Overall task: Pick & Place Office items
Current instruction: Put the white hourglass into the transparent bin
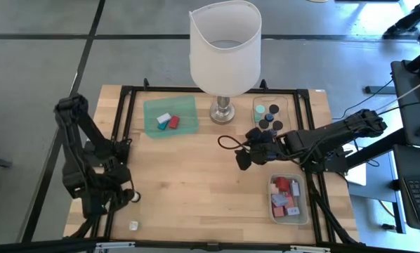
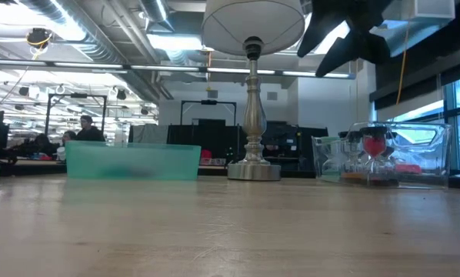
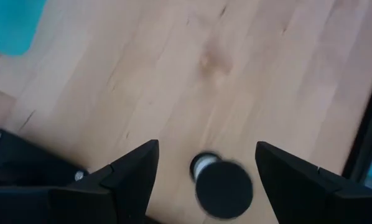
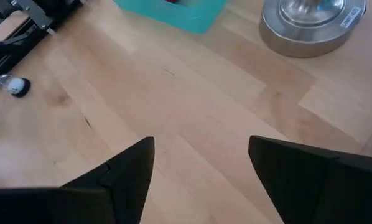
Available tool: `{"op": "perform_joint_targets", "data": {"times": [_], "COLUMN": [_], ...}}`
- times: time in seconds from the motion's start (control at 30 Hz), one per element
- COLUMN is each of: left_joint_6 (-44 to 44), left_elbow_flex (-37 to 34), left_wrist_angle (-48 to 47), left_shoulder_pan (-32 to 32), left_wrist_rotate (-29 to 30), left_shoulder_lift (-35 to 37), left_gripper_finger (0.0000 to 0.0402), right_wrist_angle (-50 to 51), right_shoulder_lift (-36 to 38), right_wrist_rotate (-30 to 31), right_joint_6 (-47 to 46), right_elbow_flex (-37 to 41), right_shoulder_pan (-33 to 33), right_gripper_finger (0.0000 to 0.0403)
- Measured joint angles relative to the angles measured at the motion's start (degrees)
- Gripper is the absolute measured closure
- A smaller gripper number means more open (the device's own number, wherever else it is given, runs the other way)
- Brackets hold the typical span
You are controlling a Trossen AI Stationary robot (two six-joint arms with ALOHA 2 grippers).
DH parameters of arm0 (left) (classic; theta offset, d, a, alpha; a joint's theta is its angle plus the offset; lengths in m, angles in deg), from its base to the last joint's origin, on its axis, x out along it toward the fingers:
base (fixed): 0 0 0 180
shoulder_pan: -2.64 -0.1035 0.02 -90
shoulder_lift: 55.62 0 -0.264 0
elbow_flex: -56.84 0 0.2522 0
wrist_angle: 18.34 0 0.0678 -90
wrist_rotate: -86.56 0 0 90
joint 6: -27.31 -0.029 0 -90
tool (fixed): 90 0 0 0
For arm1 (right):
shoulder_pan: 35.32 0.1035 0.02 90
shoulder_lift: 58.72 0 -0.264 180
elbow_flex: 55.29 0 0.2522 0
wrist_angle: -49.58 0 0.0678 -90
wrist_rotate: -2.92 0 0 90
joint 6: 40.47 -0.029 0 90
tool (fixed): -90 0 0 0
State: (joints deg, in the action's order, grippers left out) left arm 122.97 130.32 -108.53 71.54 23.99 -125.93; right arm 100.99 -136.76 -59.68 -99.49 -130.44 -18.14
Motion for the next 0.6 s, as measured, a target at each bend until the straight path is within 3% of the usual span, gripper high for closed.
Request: {"op": "perform_joint_targets", "data": {"times": [0.2,0.6], "left_joint_6": [-1.94,1.11], "left_elbow_flex": [0.00,0.00], "left_wrist_angle": [-0.02,2.40], "left_shoulder_pan": [-0.94,-1.07], "left_wrist_rotate": [-4.82,-3.10], "left_shoulder_lift": [-1.81,-1.81], "left_gripper_finger": [0.0136,0.0136], "right_wrist_angle": [0.01,-0.60], "right_shoulder_lift": [0.00,-0.02], "right_wrist_rotate": [0.00,0.23], "right_joint_6": [1.37,-0.66], "right_elbow_flex": [0.00,0.00], "right_shoulder_pan": [-0.86,-4.00], "right_gripper_finger": [0.0137,0.0137]}}
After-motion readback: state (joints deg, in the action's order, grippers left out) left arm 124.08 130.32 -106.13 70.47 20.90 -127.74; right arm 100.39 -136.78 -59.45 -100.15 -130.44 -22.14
